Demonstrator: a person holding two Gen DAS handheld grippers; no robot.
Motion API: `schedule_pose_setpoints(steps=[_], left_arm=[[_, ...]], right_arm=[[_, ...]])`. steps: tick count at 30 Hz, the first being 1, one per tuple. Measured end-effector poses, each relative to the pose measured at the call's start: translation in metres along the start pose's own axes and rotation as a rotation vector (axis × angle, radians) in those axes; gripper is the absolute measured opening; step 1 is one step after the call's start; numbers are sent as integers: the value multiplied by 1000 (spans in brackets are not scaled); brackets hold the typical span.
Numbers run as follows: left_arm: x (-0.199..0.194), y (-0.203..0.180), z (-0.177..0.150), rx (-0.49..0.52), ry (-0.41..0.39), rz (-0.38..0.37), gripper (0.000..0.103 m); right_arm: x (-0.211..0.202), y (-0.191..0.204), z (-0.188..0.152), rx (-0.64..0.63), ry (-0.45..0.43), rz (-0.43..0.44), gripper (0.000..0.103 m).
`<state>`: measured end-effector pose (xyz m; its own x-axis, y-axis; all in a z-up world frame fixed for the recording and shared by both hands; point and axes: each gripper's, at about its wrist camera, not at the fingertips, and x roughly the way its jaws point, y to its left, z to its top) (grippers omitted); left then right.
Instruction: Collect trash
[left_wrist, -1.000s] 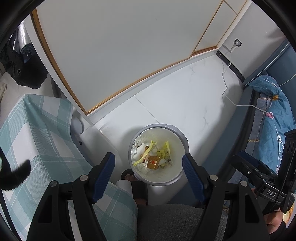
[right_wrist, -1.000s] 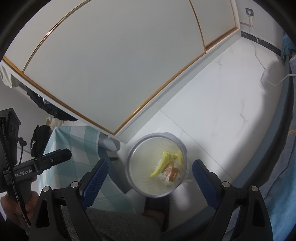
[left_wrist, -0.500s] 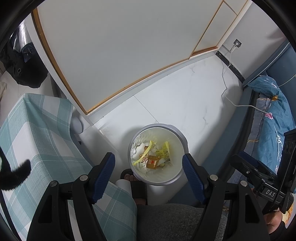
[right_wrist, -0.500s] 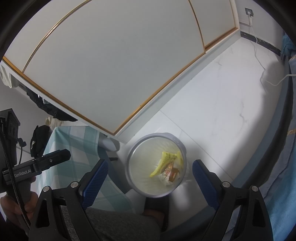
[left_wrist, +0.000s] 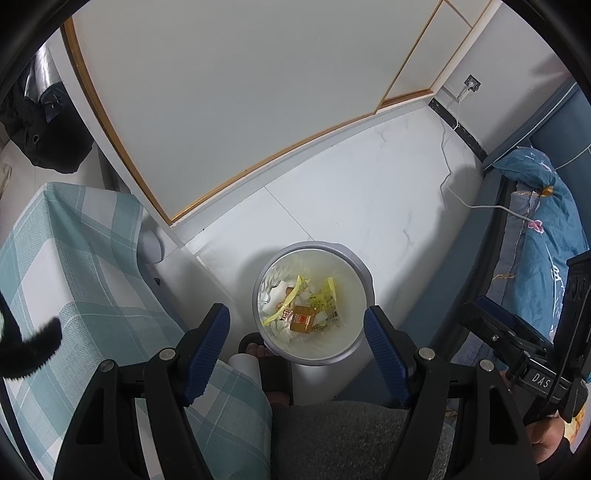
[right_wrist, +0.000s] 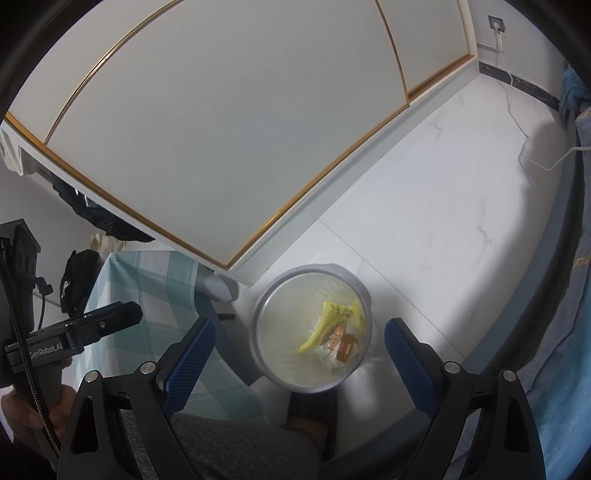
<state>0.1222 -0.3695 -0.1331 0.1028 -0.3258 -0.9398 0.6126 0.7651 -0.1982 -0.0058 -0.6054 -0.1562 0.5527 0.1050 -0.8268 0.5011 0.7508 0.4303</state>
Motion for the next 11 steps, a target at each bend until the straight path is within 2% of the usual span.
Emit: schedule_pose_setpoints(steps=[4, 8, 11], left_arm=[[-2, 1, -1, -6, -7, -6, 72], [-11, 2, -5, -8, -70, -43, 72], [-12, 5, -5, -28, -75, -59, 72]], right_arm=[[0, 0, 0, 0, 4, -1, 93], [-1, 0, -1, -2, 1, -3, 93], [-2, 2, -1, -6, -2, -7, 93]])
